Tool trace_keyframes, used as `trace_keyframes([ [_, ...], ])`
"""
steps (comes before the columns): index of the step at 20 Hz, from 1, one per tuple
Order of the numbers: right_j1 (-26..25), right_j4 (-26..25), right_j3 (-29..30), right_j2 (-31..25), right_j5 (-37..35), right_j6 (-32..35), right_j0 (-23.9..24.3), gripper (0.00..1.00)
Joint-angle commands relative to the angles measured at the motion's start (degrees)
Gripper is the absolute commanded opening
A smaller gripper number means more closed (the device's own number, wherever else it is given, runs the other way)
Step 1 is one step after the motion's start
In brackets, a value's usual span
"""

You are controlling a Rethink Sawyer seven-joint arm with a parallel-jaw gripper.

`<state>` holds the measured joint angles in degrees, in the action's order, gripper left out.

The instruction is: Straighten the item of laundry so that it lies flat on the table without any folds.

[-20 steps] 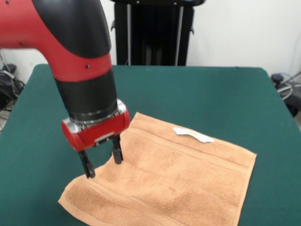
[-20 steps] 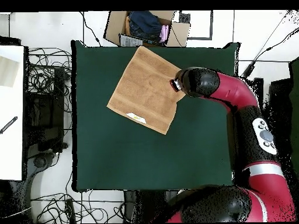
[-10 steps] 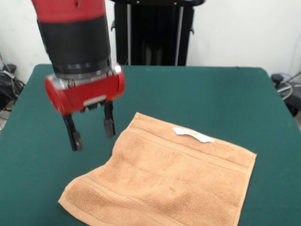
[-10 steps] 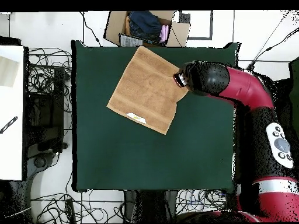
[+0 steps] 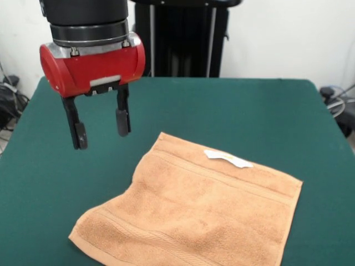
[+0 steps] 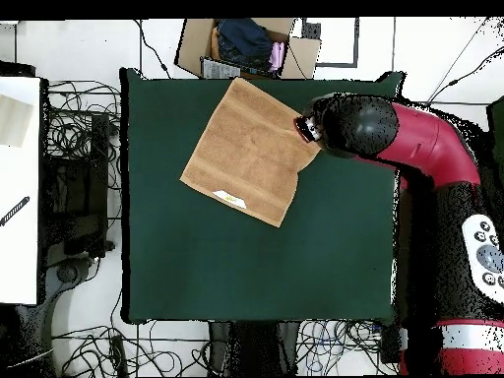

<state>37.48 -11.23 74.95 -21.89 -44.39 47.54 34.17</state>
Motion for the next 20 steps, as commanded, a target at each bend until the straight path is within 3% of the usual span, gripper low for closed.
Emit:
trace_keyframes([
  [1, -3.2, 0.2, 5.4, 2.1, -0.1, 11.6, -1.6, 1.0],
  [7, -7.6, -0.9, 3.8, 1.2, 4.6, 10.4, -1.4, 1.0],
  [20, -4.9, 1.1, 10.9, 3.7, 10.5, 15.5, 1.5, 1.0],
])
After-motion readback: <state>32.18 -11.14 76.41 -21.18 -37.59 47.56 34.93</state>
